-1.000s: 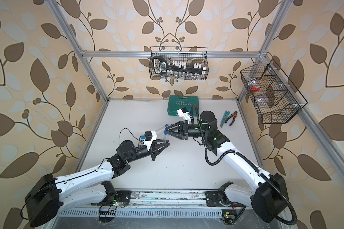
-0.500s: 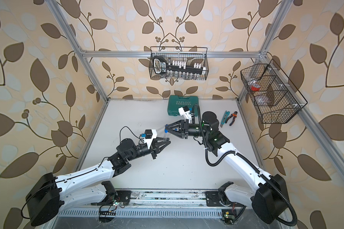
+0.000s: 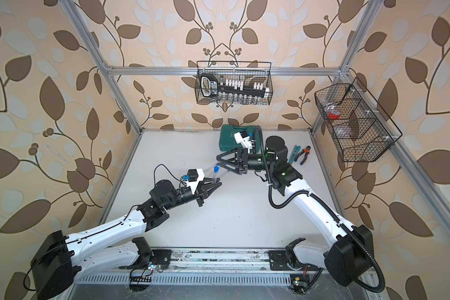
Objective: Insert stoppers into test tubes
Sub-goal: Insert the stopper into the test tube, then place the test tube at the center of the board.
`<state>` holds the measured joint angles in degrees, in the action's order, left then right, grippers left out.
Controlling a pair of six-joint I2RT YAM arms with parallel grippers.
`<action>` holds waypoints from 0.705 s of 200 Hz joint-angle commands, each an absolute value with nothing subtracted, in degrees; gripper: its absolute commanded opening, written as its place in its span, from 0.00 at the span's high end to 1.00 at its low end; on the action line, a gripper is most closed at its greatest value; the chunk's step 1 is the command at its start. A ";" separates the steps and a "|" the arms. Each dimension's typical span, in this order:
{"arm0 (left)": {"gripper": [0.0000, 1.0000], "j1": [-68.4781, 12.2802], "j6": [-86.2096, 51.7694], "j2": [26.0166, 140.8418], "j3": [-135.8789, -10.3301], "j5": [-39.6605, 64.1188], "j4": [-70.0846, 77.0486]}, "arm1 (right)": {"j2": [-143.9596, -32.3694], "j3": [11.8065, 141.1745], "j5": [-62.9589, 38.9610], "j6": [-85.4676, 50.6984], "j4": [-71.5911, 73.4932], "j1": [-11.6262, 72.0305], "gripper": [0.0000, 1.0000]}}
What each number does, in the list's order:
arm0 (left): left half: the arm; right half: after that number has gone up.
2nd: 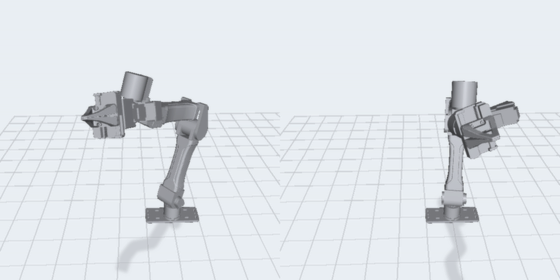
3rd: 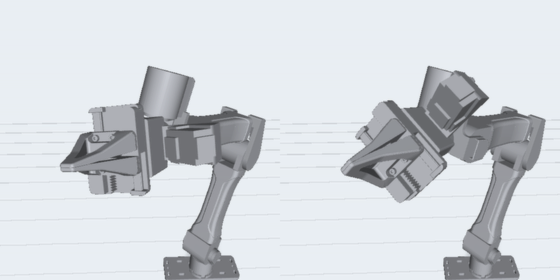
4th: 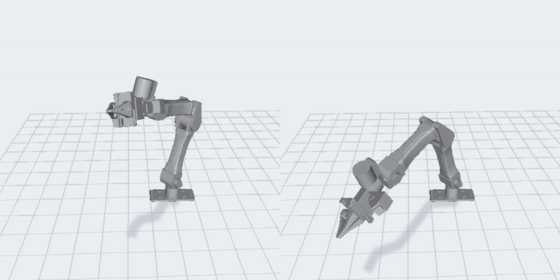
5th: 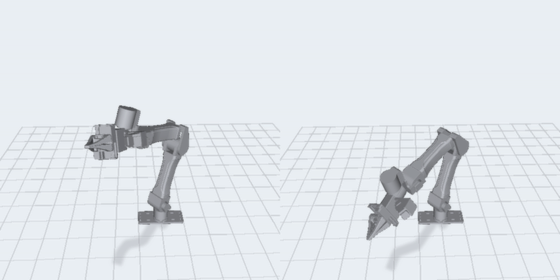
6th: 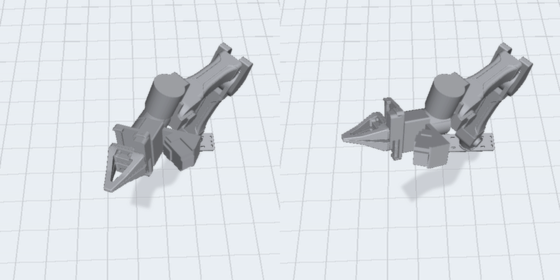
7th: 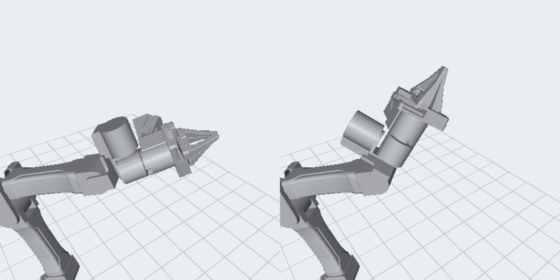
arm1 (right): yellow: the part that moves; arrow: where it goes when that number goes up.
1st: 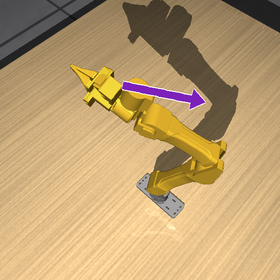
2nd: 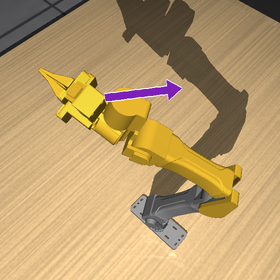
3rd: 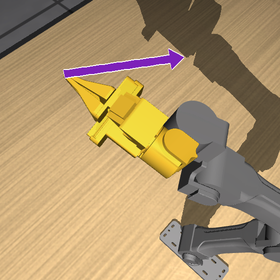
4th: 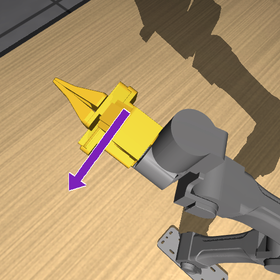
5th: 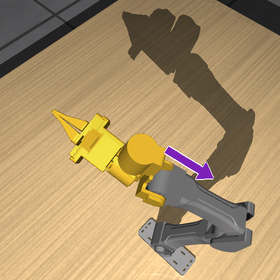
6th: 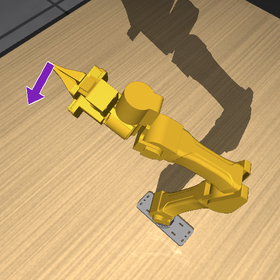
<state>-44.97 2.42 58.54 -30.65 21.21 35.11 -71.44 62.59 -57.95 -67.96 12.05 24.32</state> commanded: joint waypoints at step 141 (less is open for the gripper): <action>1.00 -45.18 26.28 96.81 -68.14 4.21 -34.13 | -64.16 52.97 -16.44 -27.73 -30.89 8.36 0.27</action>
<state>-45.01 22.52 93.01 -64.07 5.17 -28.80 -65.69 52.82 -19.25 -30.59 -29.61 8.56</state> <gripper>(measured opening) 0.159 0.726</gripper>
